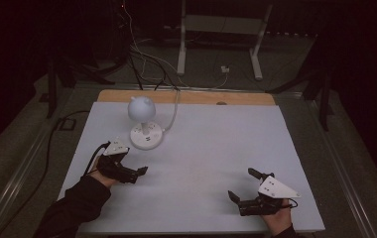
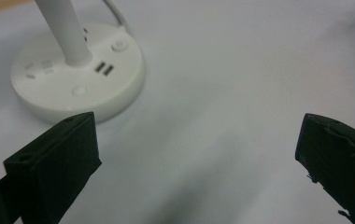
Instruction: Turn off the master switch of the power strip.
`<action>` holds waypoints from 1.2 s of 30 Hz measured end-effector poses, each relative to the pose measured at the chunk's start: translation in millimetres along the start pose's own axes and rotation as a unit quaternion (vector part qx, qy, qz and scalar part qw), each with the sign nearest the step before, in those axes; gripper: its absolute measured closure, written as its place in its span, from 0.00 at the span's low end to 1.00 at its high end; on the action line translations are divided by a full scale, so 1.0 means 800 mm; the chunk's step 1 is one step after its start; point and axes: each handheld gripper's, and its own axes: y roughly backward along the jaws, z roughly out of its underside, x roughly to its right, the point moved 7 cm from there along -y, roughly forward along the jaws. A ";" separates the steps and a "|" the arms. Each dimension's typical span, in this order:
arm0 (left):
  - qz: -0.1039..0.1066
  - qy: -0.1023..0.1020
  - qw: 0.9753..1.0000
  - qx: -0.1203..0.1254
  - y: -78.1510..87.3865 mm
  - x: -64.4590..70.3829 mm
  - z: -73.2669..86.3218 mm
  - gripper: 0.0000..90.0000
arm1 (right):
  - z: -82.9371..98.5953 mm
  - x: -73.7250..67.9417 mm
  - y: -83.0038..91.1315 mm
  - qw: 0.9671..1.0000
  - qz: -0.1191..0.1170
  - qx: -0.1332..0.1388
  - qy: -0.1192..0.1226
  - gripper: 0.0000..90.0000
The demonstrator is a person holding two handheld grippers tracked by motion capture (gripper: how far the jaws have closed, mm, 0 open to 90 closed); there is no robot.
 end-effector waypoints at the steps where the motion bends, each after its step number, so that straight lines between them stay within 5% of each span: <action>1: 0.001 0.000 1.000 -0.003 0.000 0.001 0.004 0.00 | 0.000 0.000 0.000 1.000 0.000 0.000 0.000 0.00; 21: 0.014 -0.005 0.999 -0.029 0.017 0.020 0.076 0.00 | 0.000 -0.001 0.001 1.000 0.000 -0.001 0.000 0.00; 30: -0.001 -0.002 1.000 -0.013 0.034 0.014 0.096 0.00 | 0.001 0.000 0.001 1.000 0.000 -0.001 0.000 0.00; 36: -0.020 -0.012 0.999 -0.024 0.036 0.010 0.111 0.00 | 0.000 -0.001 0.001 1.000 0.000 -0.001 0.000 0.00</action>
